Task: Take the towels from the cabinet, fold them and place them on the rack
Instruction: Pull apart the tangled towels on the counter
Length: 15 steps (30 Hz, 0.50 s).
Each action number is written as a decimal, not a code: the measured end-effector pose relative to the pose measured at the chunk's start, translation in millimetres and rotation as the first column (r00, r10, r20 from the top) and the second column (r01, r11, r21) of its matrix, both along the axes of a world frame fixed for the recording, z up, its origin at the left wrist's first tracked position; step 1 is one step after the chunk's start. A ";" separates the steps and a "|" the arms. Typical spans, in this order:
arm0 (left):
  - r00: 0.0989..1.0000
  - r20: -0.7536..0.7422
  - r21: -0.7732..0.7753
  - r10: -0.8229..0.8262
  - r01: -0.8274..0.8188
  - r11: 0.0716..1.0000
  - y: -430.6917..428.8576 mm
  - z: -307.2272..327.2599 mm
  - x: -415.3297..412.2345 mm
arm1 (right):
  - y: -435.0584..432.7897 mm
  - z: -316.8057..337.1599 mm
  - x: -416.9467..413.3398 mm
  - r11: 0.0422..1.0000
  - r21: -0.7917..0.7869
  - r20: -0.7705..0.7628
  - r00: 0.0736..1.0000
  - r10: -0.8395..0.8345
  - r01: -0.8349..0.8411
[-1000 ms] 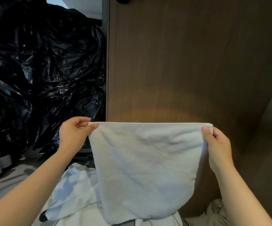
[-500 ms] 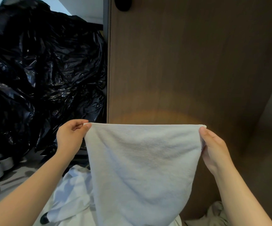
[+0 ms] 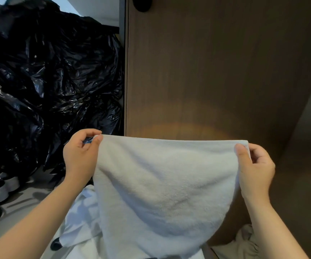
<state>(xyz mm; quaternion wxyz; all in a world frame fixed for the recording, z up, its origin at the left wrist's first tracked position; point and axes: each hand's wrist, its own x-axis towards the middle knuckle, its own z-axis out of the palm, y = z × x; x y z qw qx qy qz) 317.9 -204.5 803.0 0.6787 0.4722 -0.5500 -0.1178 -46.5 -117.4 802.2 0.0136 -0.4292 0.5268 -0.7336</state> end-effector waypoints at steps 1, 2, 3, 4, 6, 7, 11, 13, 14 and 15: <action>1.000 -0.007 -0.003 -0.001 0.001 1.000 2.9 0.4 -1.4 | 3.0 -1.7 2.9 1.000 -0.004 0.014 1.000 -0.021 0.021; 1.000 -0.022 -0.005 -0.004 0.004 1.000 6.3 -0.1 -2.6 | 6.2 -3.3 5.7 0.999 -0.009 0.027 0.999 -0.038 0.038; 0.999 -0.039 -0.009 -0.008 0.008 1.000 9.5 -1.1 -3.0 | 9.5 -4.7 8.0 0.999 -0.017 0.038 0.998 -0.048 0.049; 0.999 -0.053 -0.018 -0.010 0.010 1.000 12.5 -2.4 -2.4 | 12.7 -6.3 9.3 0.998 -0.026 0.044 0.998 -0.054 0.055; 0.998 -0.067 -0.038 -0.016 0.014 0.999 15.1 -6.1 0.4 | 17.5 -10.0 8.3 0.998 -0.031 0.032 0.998 -0.062 0.063; 0.998 -0.059 -0.040 -0.017 0.015 0.999 14.4 -8.7 2.0 | 17.6 -13.0 7.0 0.998 -0.020 0.021 0.998 -0.065 0.065; 0.999 0.044 0.087 -0.009 0.006 0.996 -1.9 -29.7 2.5 | -1.2 -38.0 4.2 0.987 0.143 -0.034 0.997 -0.069 0.073; 0.995 0.097 0.189 -0.018 -0.001 0.982 -13.1 -48.9 -0.4 | -15.4 -56.3 -0.2 0.965 0.250 -0.070 0.995 -0.068 0.083; 0.993 0.114 0.228 -0.029 0.002 0.974 -18.4 -58.8 -1.7 | -21.7 -65.1 -3.7 0.952 0.295 -0.086 0.994 -0.062 0.085; 0.993 0.113 0.258 -0.041 0.011 0.966 -23.3 -67.9 -3.1 | -26.9 -73.3 -7.6 0.940 0.331 -0.104 0.993 -0.055 0.087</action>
